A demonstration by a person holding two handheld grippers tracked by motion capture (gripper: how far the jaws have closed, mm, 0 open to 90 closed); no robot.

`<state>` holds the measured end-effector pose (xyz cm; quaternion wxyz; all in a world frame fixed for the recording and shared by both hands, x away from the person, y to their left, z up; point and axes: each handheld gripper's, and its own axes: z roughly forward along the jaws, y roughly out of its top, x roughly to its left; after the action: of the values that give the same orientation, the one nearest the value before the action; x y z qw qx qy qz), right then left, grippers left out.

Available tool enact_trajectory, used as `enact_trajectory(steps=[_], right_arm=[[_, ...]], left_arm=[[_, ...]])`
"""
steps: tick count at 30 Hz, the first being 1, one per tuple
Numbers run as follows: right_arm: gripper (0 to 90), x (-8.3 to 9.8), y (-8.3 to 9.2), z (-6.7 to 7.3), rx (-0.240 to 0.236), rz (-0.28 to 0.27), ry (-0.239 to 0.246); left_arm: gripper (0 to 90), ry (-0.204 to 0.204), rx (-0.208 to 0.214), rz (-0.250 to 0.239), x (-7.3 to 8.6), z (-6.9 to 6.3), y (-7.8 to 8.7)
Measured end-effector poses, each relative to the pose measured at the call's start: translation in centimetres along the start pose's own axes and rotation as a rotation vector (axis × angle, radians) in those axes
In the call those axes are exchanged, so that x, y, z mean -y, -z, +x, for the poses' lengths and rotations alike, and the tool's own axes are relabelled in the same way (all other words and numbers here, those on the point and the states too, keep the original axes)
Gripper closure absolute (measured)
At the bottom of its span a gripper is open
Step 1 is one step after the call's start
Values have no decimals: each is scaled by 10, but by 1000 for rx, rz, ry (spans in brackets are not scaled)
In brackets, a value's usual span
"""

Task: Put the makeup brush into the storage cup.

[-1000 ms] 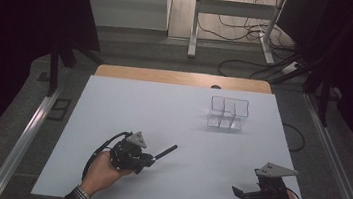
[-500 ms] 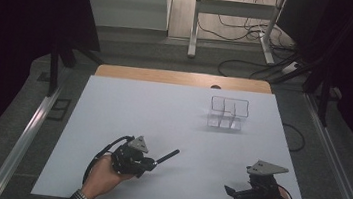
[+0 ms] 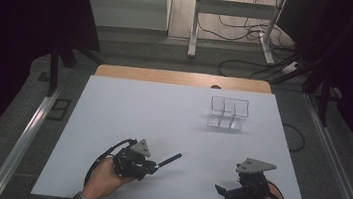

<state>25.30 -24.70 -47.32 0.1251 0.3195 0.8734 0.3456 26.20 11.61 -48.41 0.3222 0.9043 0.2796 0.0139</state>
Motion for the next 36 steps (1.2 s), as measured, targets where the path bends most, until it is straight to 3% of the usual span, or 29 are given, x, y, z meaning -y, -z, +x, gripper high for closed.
enact_trajectory(steps=[18, 21, 22, 24, 36], right_arm=[[0, -24, -25, 18, -44, 38, 106], [0, -28, -28, 19, -54, 38, 108], [0, -29, -30, 21, -60, 41, 97], [0, -34, -34, 24, -65, 53, 112], [0, -45, -43, 34, -70, 65, 131]], left_arm=[[767, -28, 8, 15, -5, -4, -6], [767, -36, 9, 22, -5, -5, -7], [767, -71, 7, 49, -6, -3, -6], [767, -80, 5, 59, -7, -5, -8], [768, -95, 17, 68, -12, -9, -13]])
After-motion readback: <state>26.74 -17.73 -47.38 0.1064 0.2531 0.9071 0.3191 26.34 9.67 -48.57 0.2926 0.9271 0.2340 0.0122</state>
